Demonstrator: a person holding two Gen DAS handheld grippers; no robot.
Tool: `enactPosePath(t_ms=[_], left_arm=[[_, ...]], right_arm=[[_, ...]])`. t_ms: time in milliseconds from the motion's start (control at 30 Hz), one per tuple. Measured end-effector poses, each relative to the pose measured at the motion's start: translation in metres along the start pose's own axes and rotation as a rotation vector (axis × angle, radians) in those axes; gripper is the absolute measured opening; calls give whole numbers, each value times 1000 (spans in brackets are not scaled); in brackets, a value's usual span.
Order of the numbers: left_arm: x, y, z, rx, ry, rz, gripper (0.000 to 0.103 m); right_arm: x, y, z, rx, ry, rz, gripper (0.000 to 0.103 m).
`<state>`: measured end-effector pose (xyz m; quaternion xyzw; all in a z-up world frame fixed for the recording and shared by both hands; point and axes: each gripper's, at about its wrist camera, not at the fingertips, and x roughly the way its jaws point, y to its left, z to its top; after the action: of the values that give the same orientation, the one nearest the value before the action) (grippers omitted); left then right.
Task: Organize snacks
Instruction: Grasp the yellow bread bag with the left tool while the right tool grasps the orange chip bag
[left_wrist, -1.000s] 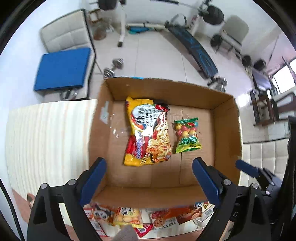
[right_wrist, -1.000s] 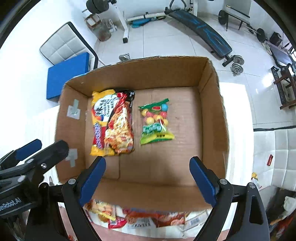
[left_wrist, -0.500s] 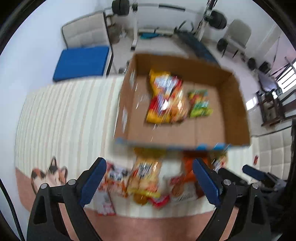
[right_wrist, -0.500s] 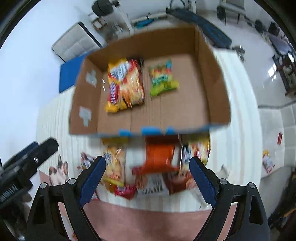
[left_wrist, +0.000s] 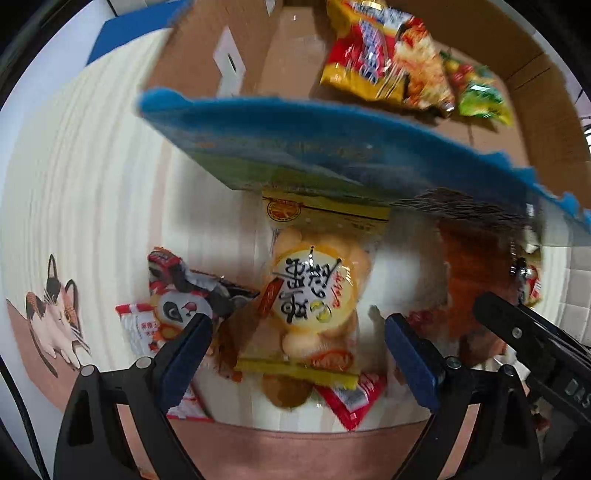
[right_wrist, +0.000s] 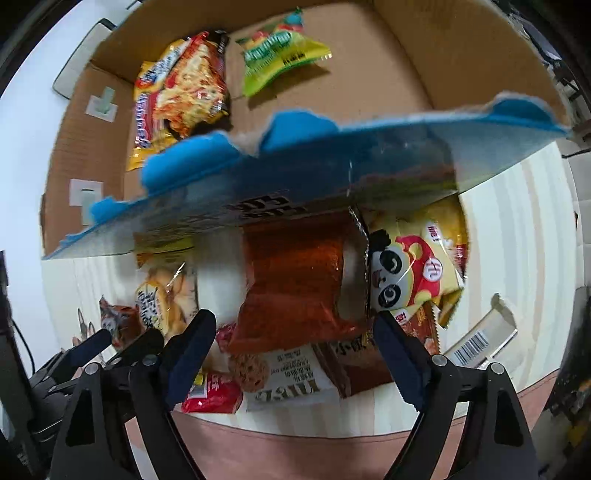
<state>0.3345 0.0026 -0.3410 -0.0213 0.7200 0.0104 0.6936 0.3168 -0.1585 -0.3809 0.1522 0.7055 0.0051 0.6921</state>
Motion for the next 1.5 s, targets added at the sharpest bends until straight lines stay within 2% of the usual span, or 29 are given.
enactPosePath(t_ms=[100, 133, 200, 333, 433, 467, 700, 1000, 1200, 1333, 1400, 1500], left_arm=[[10, -7, 8, 28, -3, 32, 95], [12, -10, 10, 39, -6, 45, 95], [14, -16, 13, 64, -16, 76, 94], [16, -25, 10, 113, -27, 109, 77], [19, -34, 1, 126, -7, 88, 54], [21, -35, -3, 130, -4, 88, 53], [28, -37, -40, 138, 8, 93, 52], [37, -23, -91, 79, 63, 54, 54], [48, -11, -85, 49, 91, 31, 60], [59, -18, -79, 58, 90, 47, 65], [60, -25, -88, 61, 89, 53, 66], [60, -28, -77, 59, 91, 57, 68]], right_arm=[[9, 0, 2, 14, 14, -6, 84], [11, 0, 3, 17, 19, -11, 78], [15, 0, 2, 20, 23, -12, 74], [14, 0, -3, 8, 11, -27, 70], [15, 0, -11, -6, 24, -36, 69], [15, 0, -14, -10, 26, -40, 68], [16, -6, -47, -51, 59, -44, 66], [23, -17, -95, -87, 114, -40, 66], [29, -18, -86, -54, 119, -16, 68], [32, -21, -72, -34, 137, -12, 69], [34, -20, -69, -30, 141, -13, 69], [38, -25, -65, -9, 151, -8, 70]])
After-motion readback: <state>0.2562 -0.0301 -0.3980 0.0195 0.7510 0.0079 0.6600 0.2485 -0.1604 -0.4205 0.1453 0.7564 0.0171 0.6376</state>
